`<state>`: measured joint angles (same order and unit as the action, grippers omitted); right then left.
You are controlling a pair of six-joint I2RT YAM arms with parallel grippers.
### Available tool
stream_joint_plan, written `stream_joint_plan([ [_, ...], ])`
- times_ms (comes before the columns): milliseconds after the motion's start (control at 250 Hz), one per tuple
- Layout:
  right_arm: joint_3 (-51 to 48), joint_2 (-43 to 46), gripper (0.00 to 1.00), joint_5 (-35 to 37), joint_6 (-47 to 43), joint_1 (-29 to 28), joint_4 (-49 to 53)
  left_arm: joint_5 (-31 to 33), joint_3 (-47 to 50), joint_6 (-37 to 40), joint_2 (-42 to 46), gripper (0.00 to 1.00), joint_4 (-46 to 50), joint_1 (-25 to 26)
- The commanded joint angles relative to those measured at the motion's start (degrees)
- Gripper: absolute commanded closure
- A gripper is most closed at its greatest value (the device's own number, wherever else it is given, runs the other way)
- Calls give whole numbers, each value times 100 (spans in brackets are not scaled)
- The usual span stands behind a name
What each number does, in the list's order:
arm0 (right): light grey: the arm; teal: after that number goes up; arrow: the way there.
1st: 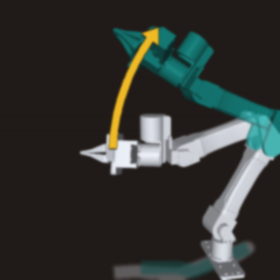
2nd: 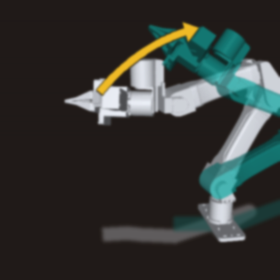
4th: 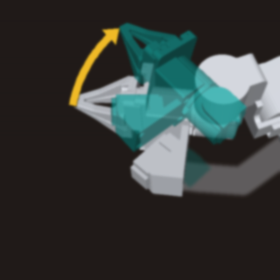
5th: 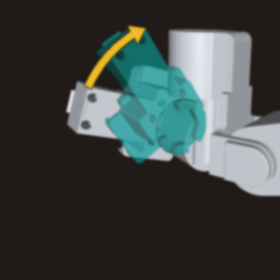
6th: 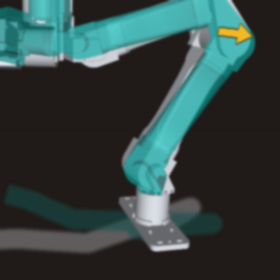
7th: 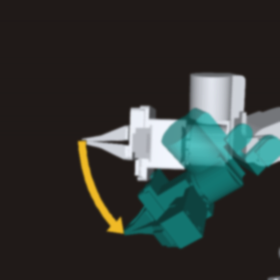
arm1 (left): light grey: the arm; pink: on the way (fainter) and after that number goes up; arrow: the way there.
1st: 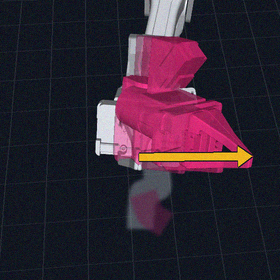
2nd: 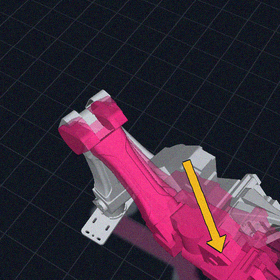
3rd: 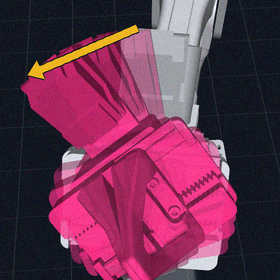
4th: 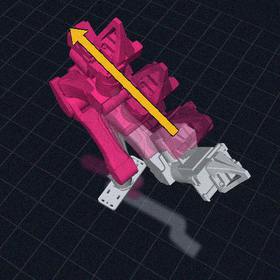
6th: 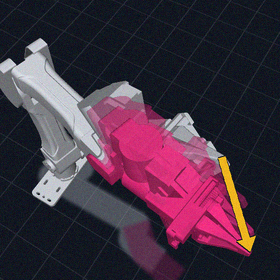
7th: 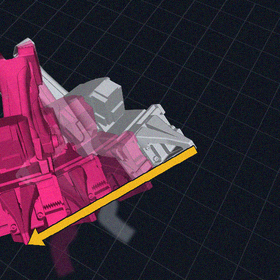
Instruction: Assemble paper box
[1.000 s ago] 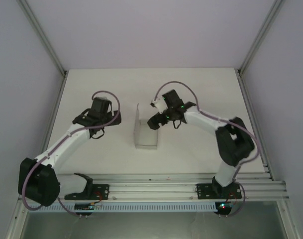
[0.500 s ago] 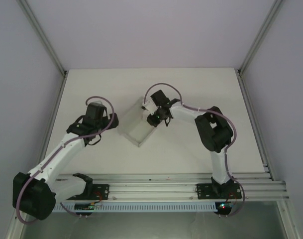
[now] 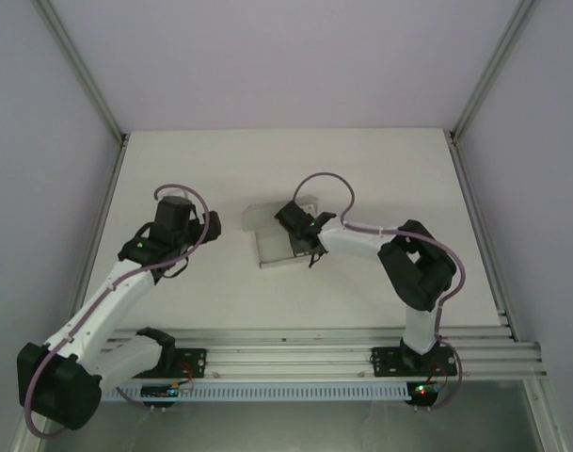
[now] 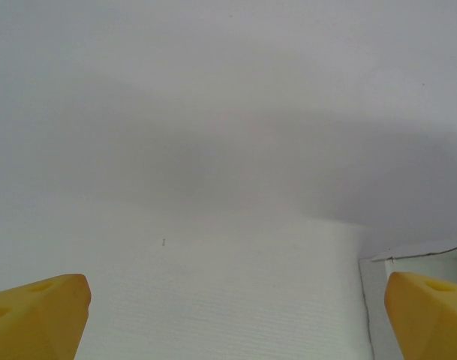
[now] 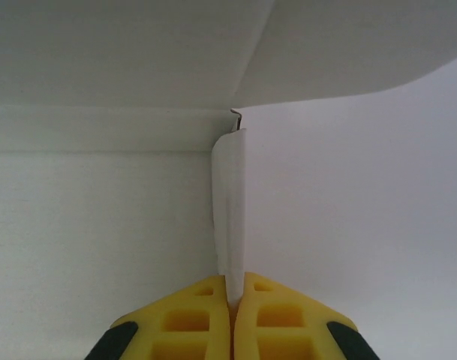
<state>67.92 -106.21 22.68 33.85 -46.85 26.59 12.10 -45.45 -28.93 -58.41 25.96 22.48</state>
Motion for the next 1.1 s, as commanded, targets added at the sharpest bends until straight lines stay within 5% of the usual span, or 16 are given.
stream_joint_plan([
  [0,-111,117,89,413,796,-73,591,-677,-16,400,-145,1,-325,-35],
  [256,-318,684,65,294,490,-117,216,-1912,-189,1329,-592,0,-591,18],
  [320,-548,1044,46,268,368,-66,-57,-2095,-319,1586,-707,1,-580,45],
  [424,-910,1687,21,18,-564,109,-627,-2292,-578,2032,-994,0,-525,102],
  [544,-1248,2283,13,-1124,-1922,654,-1437,-2579,-935,2555,-1463,0,-460,192],
  [708,-1297,2360,11,-2850,-3193,1504,-2193,-2994,-1342,3326,-2098,0,-432,282],
  [792,-1040,2108,13,-3552,-3626,1780,-2172,-2943,-1665,3589,-2450,8,-211,283],
  [996,-165,1306,37,-4164,-3905,2073,-1494,-3090,-2320,4147,-3085,23,246,309],
  [1096,-51,1173,51,-4153,-3903,2109,-1326,-3073,-2546,4237,-3276,41,474,340],
])
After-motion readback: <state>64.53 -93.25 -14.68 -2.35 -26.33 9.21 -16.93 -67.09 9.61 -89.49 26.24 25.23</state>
